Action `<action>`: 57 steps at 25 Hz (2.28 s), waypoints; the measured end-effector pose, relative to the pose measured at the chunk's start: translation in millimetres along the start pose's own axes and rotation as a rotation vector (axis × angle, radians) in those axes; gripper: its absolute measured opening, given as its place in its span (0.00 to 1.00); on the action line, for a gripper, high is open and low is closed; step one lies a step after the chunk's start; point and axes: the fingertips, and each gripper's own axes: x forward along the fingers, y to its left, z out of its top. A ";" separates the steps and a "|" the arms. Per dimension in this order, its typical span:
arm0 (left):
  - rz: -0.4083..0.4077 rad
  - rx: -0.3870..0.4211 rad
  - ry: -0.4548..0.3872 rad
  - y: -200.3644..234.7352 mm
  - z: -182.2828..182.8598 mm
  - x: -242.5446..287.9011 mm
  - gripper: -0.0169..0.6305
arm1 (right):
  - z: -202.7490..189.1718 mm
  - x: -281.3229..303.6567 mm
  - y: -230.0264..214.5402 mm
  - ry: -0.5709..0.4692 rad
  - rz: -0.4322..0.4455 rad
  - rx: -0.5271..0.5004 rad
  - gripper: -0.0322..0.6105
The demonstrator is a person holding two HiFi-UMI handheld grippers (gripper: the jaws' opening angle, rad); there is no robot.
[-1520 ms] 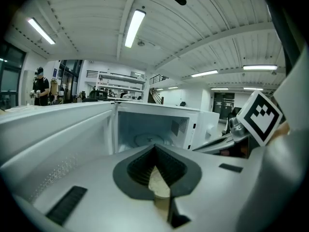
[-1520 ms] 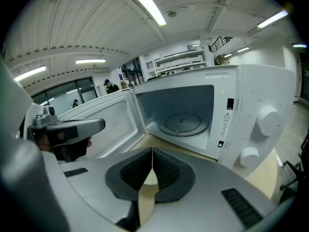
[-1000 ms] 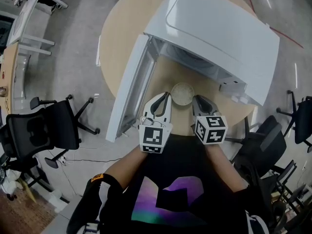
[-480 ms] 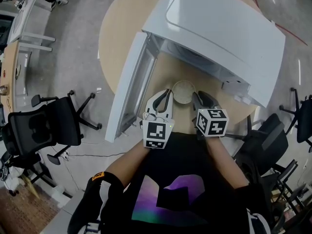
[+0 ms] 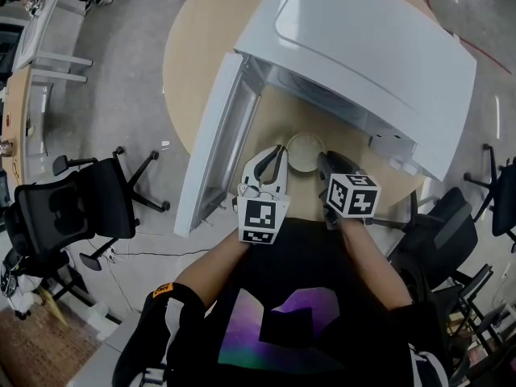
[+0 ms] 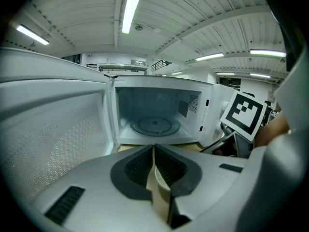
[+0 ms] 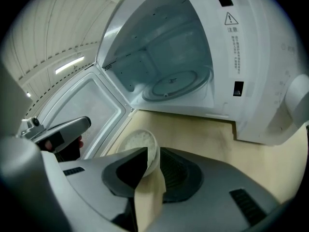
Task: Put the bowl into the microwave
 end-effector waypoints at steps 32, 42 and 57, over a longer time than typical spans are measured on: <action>0.023 0.011 -0.016 7.9 8.0 -7.8 0.10 | 9.4 -10.9 -12.6 -0.089 0.079 0.398 0.11; 0.013 0.011 -0.035 6.0 13.5 -12.1 0.10 | 36.2 -28.7 0.1 -0.195 0.126 0.467 0.11; 0.008 -0.006 -0.059 11.7 21.9 -13.5 0.10 | 82.2 -35.8 15.9 -0.326 0.184 0.531 0.11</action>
